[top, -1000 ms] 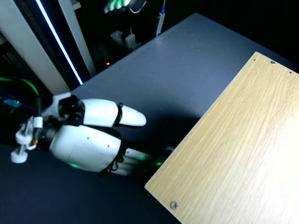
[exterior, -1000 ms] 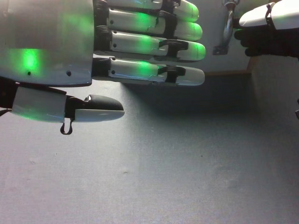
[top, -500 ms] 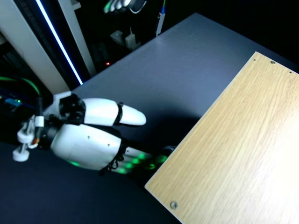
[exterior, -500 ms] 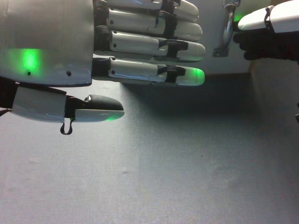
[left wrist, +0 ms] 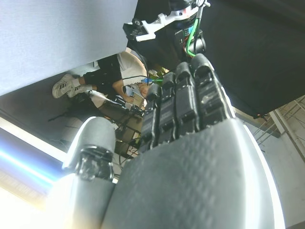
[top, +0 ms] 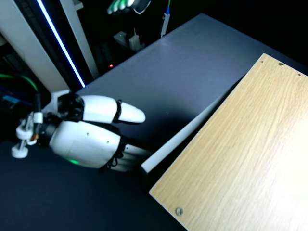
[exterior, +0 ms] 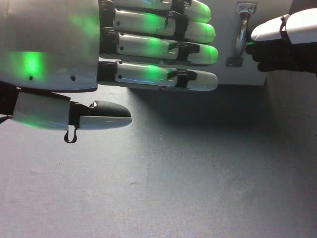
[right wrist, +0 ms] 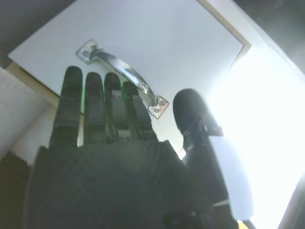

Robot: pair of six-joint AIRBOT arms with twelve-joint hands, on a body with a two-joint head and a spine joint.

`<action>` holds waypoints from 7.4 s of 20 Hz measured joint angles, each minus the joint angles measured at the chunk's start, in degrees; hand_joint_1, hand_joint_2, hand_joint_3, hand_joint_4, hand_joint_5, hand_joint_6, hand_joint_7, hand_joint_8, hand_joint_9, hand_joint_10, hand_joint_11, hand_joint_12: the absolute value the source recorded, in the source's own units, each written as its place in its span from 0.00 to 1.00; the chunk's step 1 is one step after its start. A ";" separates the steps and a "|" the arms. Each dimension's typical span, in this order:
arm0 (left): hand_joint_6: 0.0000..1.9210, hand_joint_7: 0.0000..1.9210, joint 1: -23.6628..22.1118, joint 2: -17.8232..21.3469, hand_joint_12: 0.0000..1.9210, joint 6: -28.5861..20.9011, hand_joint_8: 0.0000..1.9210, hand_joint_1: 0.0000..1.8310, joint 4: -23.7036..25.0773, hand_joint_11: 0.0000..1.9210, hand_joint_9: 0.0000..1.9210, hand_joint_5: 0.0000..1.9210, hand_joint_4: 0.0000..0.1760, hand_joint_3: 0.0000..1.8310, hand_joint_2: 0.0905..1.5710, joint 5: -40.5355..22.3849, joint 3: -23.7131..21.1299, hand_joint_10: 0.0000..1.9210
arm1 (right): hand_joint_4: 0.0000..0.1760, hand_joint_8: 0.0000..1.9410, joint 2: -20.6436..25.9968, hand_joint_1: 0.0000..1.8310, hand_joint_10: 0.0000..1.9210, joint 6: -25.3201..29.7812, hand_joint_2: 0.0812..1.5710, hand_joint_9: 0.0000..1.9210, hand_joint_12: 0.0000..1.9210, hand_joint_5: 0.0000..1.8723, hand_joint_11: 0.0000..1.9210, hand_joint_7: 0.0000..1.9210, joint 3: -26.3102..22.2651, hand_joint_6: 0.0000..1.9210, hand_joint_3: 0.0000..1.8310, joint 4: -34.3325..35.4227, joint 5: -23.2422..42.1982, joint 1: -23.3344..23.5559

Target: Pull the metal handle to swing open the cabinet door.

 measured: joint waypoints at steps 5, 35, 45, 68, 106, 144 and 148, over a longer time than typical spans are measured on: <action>0.00 0.06 0.00 0.00 0.17 0.00 0.00 0.00 0.02 0.00 0.05 0.06 0.00 0.08 1.00 0.02 0.00 0.00 | 0.00 0.00 0.87 0.00 0.00 0.00 1.00 0.04 0.19 0.03 0.00 0.05 -1.57 0.00 0.07 0.00 0.44 -0.42; 0.00 0.07 0.00 0.00 0.19 0.00 0.00 0.00 0.02 0.00 0.06 0.06 0.00 0.08 1.00 0.00 0.00 0.00 | 0.00 0.00 4.63 0.00 0.00 0.04 1.00 0.04 0.19 0.04 0.00 0.05 -7.08 0.00 0.07 -6.08 5.31 -4.22; 0.00 0.07 -0.02 0.00 0.18 0.00 0.00 0.00 0.02 0.00 0.06 0.06 0.00 0.08 1.00 0.02 0.00 0.00 | 0.00 0.00 5.53 0.00 0.00 0.04 1.00 0.04 0.18 0.04 0.00 0.05 -6.10 0.00 0.07 -12.22 8.31 -6.12; 0.00 0.07 -0.02 0.00 0.19 -0.02 0.00 0.00 -0.04 0.00 0.06 0.06 0.00 0.07 1.00 -0.04 0.00 0.00 | 0.00 0.00 12.96 0.00 0.00 0.02 1.00 0.04 0.18 0.04 0.00 0.05 -6.16 0.00 0.07 -21.40 19.54 -10.40; 0.00 0.07 -0.02 0.00 0.18 0.00 0.00 0.00 0.02 0.00 0.06 0.06 0.00 0.07 1.00 0.00 0.00 0.00 | 0.00 0.00 7.06 0.00 0.00 8.85 1.00 0.04 0.18 0.04 0.00 0.05 1.79 0.00 0.07 -20.81 10.27 -5.66; 0.00 0.10 -0.02 0.00 0.26 -0.02 0.00 0.00 0.00 0.00 0.10 0.10 0.00 0.06 1.00 0.00 0.00 0.00 | 0.00 0.00 6.95 0.00 0.00 4.46 1.00 0.07 0.25 0.07 0.00 0.08 -1.64 0.00 0.05 -25.57 29.99 -6.86; 0.00 0.10 -0.02 0.00 0.26 -0.02 0.00 0.00 0.00 0.00 0.10 0.10 0.00 0.07 1.00 -0.02 0.00 0.00 | 0.00 0.00 6.69 0.00 0.00 2.95 1.00 0.06 0.22 0.06 0.00 0.06 -2.38 0.00 0.05 -26.18 33.57 -7.58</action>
